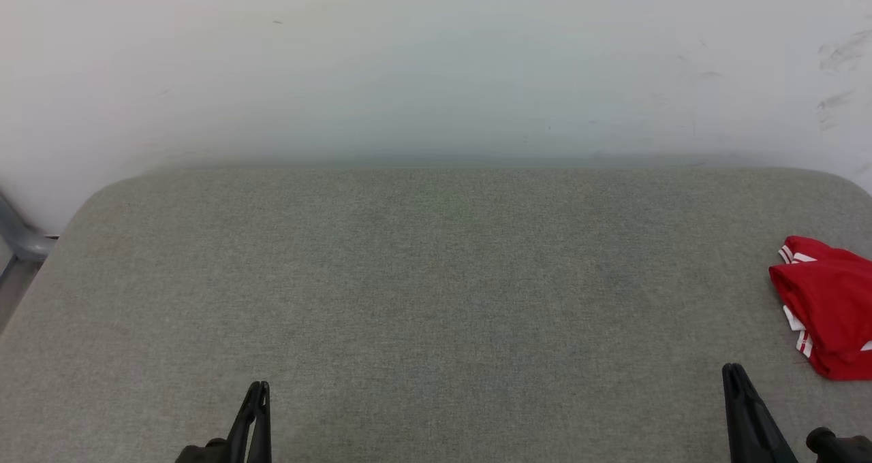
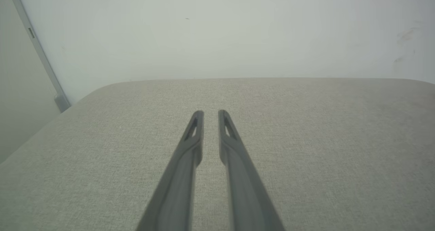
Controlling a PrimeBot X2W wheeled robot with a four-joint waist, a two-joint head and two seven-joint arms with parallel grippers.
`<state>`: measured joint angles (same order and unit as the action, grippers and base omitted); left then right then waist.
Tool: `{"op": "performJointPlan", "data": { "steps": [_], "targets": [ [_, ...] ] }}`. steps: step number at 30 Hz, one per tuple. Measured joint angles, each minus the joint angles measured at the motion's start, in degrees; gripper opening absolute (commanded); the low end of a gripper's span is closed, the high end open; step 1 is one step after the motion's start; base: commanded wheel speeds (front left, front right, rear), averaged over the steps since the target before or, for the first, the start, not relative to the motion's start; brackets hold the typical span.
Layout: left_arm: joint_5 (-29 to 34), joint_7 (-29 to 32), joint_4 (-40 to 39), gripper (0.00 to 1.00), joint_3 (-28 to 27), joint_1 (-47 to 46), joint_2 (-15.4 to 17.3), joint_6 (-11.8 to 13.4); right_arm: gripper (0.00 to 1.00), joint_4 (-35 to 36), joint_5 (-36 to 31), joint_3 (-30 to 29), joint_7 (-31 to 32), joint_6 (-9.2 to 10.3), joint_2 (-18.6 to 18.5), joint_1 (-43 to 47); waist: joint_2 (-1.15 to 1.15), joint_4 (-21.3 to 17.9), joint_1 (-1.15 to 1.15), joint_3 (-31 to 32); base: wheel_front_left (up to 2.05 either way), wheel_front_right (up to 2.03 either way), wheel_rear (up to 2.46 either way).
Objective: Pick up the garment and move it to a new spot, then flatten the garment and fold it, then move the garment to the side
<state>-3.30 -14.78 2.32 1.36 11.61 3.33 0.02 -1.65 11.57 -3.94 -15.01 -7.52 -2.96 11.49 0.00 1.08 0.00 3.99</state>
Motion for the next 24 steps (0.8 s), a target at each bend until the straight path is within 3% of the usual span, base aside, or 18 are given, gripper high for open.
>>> {"op": "performJointPlan", "data": {
  "steps": [24],
  "targets": [
    [-25.2,6.1,3.9,0.0,-2.1,-4.0,-0.2,-2.0,0.0,-4.0,23.7,0.4,5.1,0.0,-0.3,-3.7,0.0,-0.2,0.0,-0.8,0.0,0.0,0.0]
  ]
}}
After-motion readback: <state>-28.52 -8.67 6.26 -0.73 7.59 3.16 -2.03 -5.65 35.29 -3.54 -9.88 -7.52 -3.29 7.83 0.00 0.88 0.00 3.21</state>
